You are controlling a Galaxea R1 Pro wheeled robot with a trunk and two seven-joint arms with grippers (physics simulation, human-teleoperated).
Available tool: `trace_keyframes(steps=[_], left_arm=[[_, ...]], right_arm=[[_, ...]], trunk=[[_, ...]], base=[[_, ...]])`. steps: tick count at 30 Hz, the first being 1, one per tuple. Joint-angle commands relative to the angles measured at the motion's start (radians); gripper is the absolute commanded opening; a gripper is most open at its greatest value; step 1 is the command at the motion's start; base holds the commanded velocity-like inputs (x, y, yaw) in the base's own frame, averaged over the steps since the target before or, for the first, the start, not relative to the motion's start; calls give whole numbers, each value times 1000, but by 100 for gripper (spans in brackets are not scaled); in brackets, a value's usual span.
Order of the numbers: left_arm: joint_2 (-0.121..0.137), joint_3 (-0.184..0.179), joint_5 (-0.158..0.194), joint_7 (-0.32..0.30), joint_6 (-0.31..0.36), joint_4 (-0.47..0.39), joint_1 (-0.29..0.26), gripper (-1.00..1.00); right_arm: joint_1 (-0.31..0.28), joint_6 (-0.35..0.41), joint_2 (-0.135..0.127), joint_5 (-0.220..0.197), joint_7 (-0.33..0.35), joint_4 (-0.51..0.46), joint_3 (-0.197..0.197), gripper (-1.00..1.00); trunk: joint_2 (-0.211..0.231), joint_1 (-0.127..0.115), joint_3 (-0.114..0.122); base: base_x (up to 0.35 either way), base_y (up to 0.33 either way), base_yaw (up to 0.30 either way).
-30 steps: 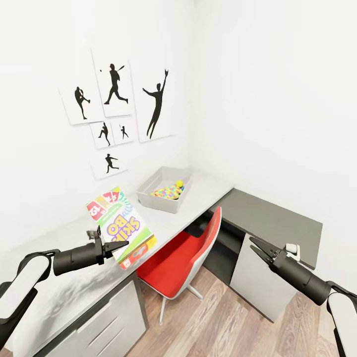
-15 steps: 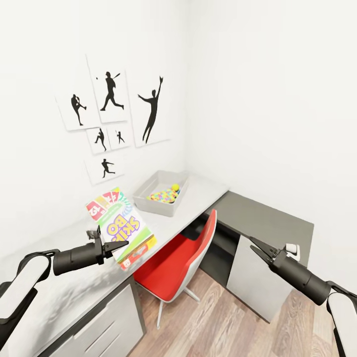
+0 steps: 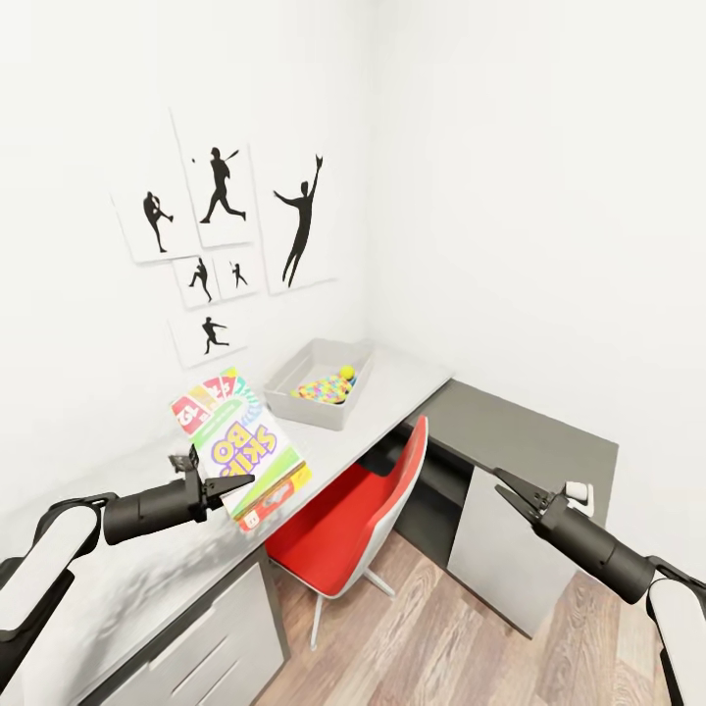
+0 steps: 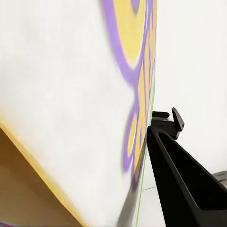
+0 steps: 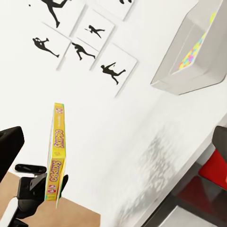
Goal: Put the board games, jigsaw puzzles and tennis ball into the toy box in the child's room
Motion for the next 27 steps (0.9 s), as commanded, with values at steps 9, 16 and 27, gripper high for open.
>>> trace_keyframes(steps=[9, 16, 27], left_arm=[[1, -4, -5, -9, 1, 0, 0, -100], [3, -4, -5, -10, 1, 0, 0, -100], [2, -3, -8, -10, 1, 0, 0, -100]], right_arm=[[-1, 5, 1, 2, 4, 0, -1, 100], [-1, 5, 1, 2, 4, 0, -1, 100], [-1, 5, 1, 2, 4, 0, -1, 100]], trunk=[[62, -34, 29], [76, -42, 42], [76, -42, 48]], base=[[0, 0, -64], [0, 0, -213], [102, 0, -138]])
